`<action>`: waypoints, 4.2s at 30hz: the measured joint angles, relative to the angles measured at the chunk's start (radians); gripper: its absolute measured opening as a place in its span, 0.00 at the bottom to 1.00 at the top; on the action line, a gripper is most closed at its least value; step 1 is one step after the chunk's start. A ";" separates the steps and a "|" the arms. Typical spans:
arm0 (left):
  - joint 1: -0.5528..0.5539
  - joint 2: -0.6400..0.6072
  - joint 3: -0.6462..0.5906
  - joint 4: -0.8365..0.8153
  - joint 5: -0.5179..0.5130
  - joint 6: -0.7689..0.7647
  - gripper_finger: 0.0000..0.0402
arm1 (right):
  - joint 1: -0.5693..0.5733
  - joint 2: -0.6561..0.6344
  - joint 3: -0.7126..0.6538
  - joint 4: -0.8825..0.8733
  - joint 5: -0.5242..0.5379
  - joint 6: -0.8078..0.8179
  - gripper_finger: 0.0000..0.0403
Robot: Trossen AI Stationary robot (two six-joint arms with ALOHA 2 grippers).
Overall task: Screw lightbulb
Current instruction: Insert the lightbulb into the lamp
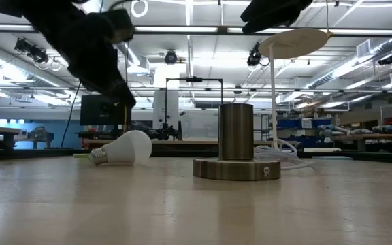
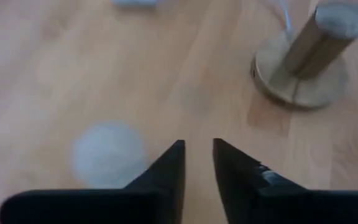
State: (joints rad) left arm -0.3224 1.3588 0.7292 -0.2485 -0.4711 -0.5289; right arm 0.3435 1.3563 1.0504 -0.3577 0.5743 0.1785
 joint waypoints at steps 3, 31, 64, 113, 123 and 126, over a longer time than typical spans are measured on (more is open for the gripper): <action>0.002 0.051 0.000 -0.024 0.044 -0.057 0.32 | 0.000 0.000 0.000 0.002 0.000 -0.002 0.77; -0.126 0.095 0.105 -0.152 0.111 -0.186 0.57 | 0.000 0.000 0.000 0.005 -0.036 -0.017 0.77; -0.052 0.271 0.225 -0.300 0.322 -0.008 0.66 | -0.001 0.000 0.000 -0.005 -0.072 -0.017 0.77; -0.224 0.268 0.440 -0.725 0.150 0.343 0.66 | 0.001 -0.001 -0.079 0.051 -0.079 -0.013 0.77; -0.224 0.268 0.367 -0.708 0.201 0.317 0.66 | 0.003 -0.001 -0.079 0.050 -0.094 -0.017 0.77; -0.229 0.268 0.347 -0.629 0.223 0.297 0.66 | 0.003 -0.001 -0.079 0.050 -0.098 -0.024 0.77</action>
State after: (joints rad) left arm -0.5513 1.6267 1.0767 -0.8770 -0.2485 -0.2324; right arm 0.3462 1.3556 0.9718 -0.3073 0.4764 0.1549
